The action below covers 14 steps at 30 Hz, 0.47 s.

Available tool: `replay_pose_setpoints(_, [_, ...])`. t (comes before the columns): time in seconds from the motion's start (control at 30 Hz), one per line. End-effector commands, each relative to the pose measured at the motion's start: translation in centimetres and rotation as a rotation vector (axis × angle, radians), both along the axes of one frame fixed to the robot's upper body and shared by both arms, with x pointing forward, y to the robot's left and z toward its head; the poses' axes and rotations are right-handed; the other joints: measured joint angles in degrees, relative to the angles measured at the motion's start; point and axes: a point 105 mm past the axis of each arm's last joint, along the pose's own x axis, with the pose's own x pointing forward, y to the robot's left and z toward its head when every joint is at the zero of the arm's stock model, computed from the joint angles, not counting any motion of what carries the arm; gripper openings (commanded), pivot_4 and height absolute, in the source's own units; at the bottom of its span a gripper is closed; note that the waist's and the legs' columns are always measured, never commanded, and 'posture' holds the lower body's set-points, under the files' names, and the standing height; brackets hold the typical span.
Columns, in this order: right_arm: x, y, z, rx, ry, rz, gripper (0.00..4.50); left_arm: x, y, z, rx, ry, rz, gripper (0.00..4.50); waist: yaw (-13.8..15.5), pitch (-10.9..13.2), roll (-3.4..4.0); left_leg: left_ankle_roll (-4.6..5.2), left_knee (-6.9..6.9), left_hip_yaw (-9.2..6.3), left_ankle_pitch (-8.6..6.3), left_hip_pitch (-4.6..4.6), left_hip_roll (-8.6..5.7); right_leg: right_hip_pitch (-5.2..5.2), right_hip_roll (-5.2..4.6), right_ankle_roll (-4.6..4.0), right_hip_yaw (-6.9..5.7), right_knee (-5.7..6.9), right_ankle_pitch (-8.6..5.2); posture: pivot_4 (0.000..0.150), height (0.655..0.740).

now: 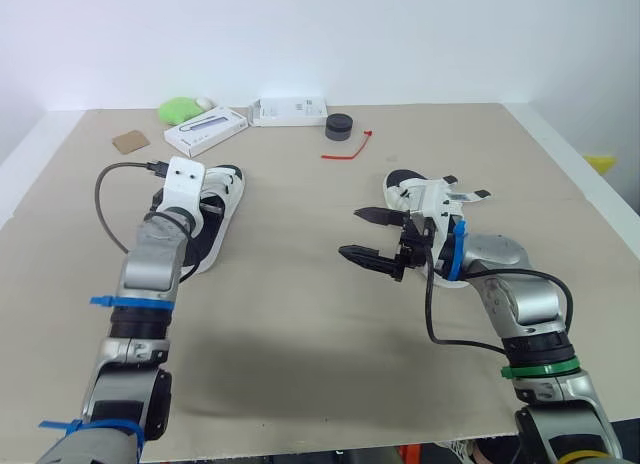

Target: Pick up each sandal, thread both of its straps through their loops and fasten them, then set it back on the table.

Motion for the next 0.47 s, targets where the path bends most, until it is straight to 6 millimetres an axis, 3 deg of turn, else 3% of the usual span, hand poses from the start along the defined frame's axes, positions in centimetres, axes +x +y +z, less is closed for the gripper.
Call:
replay_pose_setpoints(0.03, [-0.3, -0.5, 0.3, -0.024, -0.060, -0.007, 4.50, -2.4, -0.8, 3.5, 0.019, -0.137, -0.117, 4.47, -0.1, 0.0, 0.00, -0.01, 0.00, 0.00, 0.00, 0.00, 0.01, 0.00, 0.00, 0.00, 0.00, 0.00, 0.00, 0.150, 0.7400])
replay_pose_setpoints(0.13, [-1.2, -1.2, -0.6, -0.053, -0.080, -0.008, 4.50, -5.5, -2.2, 3.5, -0.036, -0.174, -0.283, 4.47, 0.0, 0.0, 0.01, -0.09, -0.01, -0.03, -0.05, 0.00, 0.05, 0.01, 0.00, -0.02, -0.03, 0.02, -0.02, 0.150, 0.7400])
replay_pose_setpoints(0.27, [-4.1, -2.0, -2.7, -0.108, -0.044, 0.085, 4.50, -11.4, -5.5, 0.2, -0.062, -0.066, -0.657, 4.47, 0.0, 0.0, 0.04, -0.16, -0.01, 0.00, -0.12, 0.00, 0.06, 0.02, -0.08, -0.02, -0.05, -0.02, -0.12, 0.150, 0.7400])
replay_pose_setpoints(0.37, [-6.0, -2.3, -3.6, -0.122, -0.008, 0.152, 4.50, -13.4, -6.1, -1.8, -0.029, 0.018, -0.771, 4.47, 0.1, 0.0, 0.02, -0.09, 0.10, 0.00, -0.10, 0.09, 0.00, 0.09, -0.01, 0.01, -0.06, -0.11, -0.23, 0.150, 0.7400])
replay_pose_setpoints(0.47, [-6.6, -2.5, -3.7, -0.121, -0.020, 0.162, 4.50, -14.2, -6.5, -2.4, -0.004, 0.038, -0.861, 4.47, 0.0, 0.0, 0.02, 0.00, 0.10, 0.02, -0.04, 0.53, 0.03, 0.58, 0.11, 0.29, -0.05, -0.10, -0.59, 0.150, 0.7400])
